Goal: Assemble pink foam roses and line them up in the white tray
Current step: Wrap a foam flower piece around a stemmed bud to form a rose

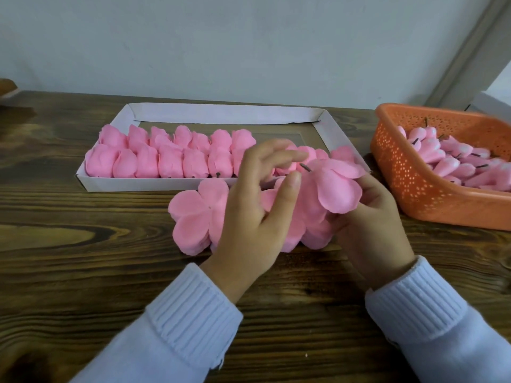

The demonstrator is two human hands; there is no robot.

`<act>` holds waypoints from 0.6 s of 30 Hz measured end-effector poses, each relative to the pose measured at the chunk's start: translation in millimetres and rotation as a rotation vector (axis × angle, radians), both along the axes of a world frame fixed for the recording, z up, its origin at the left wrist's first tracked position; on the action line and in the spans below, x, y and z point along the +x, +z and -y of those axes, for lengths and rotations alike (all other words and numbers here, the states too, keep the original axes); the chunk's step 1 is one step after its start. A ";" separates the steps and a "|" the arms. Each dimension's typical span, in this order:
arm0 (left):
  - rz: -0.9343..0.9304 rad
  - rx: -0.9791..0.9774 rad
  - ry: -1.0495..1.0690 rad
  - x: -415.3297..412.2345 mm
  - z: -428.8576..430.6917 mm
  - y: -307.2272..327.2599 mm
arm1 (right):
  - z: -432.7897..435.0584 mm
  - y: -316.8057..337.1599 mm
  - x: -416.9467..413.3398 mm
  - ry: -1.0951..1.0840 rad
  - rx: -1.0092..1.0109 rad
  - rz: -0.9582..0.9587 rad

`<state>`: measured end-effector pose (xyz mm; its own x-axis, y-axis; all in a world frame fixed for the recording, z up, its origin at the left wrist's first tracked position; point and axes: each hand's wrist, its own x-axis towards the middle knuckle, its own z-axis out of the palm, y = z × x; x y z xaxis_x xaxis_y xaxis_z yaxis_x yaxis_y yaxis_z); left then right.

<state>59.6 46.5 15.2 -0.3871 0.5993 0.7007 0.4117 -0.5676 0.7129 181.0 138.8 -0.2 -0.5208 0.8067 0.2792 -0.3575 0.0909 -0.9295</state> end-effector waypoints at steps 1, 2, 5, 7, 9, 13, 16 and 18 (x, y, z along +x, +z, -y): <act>0.007 0.026 0.023 -0.8 0.5 1.2 | 0.0 0.6 0.2 0.113 -0.077 -0.044; 0.015 0.045 0.029 -1.0 0.9 2.6 | 0.5 1.4 -0.3 0.212 -0.141 -0.077; 0.041 0.087 0.000 1.2 2.5 5.5 | 3.8 3.4 -0.4 0.389 -0.246 -0.101; 0.081 0.095 -0.019 3.9 4.5 7.1 | 7.4 4.5 -1.1 0.471 -0.313 -0.111; 0.117 0.080 -0.056 6.4 6.8 8.9 | 11.3 5.9 -1.6 0.520 -0.364 -0.107; 0.076 0.010 -0.110 11.8 8.0 11.6 | 17.5 8.2 -4.2 0.547 -0.410 -0.029; 0.055 -0.022 -0.145 13.7 7.4 10.8 | 19.8 12.2 -5.9 0.603 -0.433 -0.011; 0.033 -0.048 -0.159 13.5 7.4 9.6 | 21.1 15.3 -5.4 0.650 -0.416 -0.025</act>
